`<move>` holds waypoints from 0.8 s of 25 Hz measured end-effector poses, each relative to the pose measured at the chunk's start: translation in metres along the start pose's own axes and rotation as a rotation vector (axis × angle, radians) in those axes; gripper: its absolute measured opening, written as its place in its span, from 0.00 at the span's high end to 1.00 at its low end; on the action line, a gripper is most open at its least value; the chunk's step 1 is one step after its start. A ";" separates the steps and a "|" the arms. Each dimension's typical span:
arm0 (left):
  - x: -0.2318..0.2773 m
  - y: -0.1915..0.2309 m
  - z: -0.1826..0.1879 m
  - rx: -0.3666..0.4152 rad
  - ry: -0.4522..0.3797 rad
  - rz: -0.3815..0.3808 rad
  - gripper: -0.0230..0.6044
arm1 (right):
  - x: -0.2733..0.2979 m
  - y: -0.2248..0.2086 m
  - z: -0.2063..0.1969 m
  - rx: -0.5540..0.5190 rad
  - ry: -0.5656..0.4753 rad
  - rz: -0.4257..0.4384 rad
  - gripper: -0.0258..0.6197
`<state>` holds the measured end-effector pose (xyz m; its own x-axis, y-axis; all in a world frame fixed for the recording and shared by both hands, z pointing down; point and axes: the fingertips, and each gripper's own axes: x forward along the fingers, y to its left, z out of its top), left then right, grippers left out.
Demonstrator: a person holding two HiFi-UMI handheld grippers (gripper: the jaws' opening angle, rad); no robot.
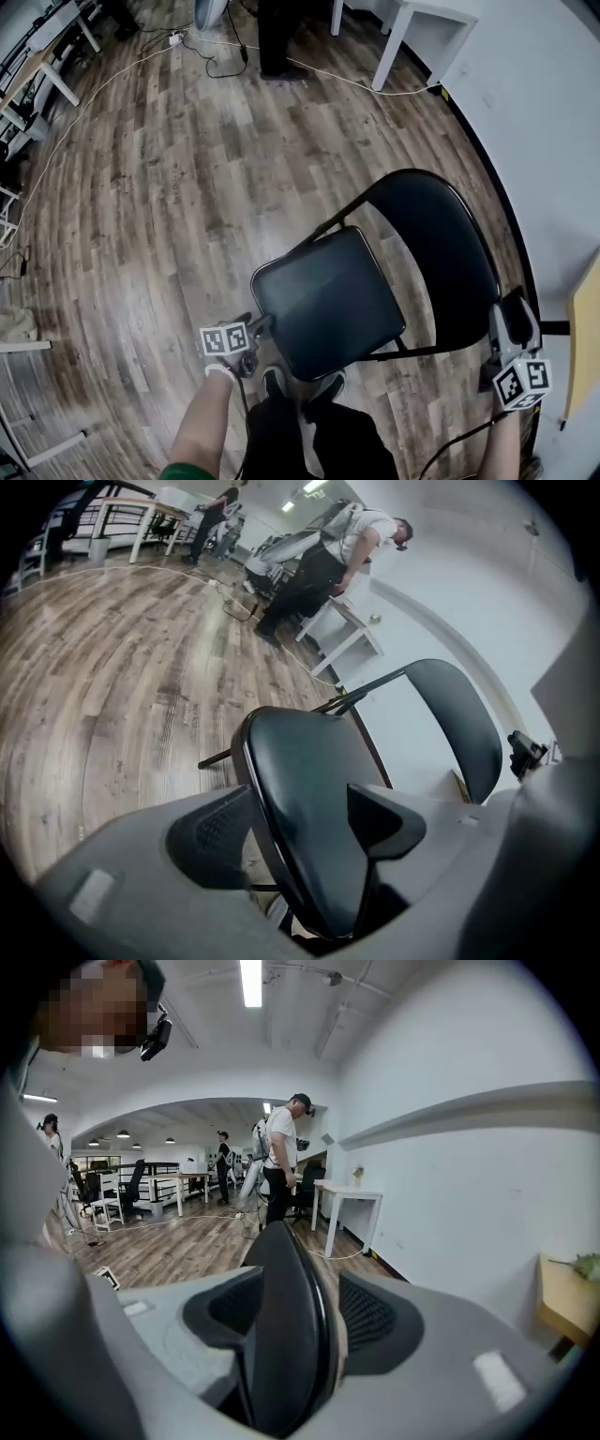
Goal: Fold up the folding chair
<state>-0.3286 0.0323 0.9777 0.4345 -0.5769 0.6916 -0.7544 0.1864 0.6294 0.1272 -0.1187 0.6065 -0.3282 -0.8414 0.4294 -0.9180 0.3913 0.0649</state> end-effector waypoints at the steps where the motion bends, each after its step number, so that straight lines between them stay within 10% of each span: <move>1: 0.010 0.009 -0.005 -0.025 -0.001 -0.010 0.42 | 0.003 -0.001 0.000 0.005 -0.012 -0.007 0.56; 13: 0.086 0.033 -0.024 -0.342 -0.052 -0.352 0.36 | 0.030 -0.006 -0.025 0.067 -0.042 0.039 0.52; 20: 0.087 0.038 -0.020 -0.402 -0.077 -0.352 0.42 | 0.034 -0.013 -0.031 0.062 0.004 -0.015 0.68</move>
<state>-0.3097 0.0051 1.0683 0.5786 -0.7133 0.3956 -0.3148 0.2521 0.9150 0.1352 -0.1410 0.6482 -0.3132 -0.8456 0.4324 -0.9350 0.3544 0.0158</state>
